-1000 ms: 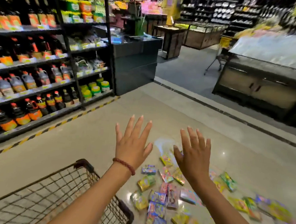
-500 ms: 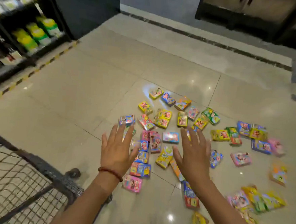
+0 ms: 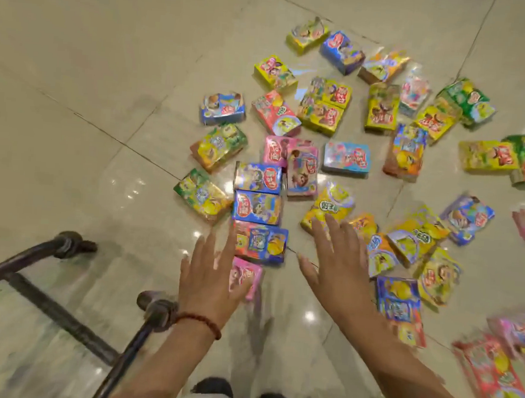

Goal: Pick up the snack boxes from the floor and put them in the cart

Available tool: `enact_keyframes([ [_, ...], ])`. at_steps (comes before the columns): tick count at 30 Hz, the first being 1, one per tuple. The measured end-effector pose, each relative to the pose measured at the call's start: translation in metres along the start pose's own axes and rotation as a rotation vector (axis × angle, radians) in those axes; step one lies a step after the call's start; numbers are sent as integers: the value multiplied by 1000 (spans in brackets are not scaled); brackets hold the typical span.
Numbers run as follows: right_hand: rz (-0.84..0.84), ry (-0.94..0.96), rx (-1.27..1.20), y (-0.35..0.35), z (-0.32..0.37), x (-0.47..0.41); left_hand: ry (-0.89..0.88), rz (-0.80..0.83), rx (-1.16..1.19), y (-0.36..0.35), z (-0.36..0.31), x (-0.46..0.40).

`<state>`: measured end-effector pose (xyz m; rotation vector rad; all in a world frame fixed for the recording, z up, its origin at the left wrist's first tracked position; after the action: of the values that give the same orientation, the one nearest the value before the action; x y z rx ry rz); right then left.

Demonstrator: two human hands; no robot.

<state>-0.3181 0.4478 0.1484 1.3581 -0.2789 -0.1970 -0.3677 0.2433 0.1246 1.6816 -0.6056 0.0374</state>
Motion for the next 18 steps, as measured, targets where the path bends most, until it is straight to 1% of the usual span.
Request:
enact_keyframes([
  [3,52,12,-4,-73,-6,-13,47,-4,51,-69,28,-27],
  [5,69,51,-20,-118,-6,-24,119,26,50,-112,44,-43],
  [7,97,92,-22,-161,-4,-35,137,25,16,-145,56,-56],
  [9,118,134,-19,-198,-3,-46,164,124,-17,-180,66,-64],
  [10,131,147,-18,-215,-2,-51,183,133,13,-192,71,-65],
  [13,201,164,-54,-251,-2,-62,164,37,116,-210,84,-66],
  [16,214,116,-176,-260,-1,-63,185,91,169,-214,86,-67],
  [18,233,69,-231,-259,-2,-59,212,79,169,-213,85,-69],
])
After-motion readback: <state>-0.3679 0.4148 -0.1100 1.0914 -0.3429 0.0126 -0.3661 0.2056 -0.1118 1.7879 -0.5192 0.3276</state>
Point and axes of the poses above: each hand's wrist, its own x-axis away from the middle knuckle, its own y-axis out of the back of the hand, z = x × y, the point moved 5 cm from there along -x, towards the middle knuckle, and after that the axes turned 1 degree about x, right-handed, at the moved point
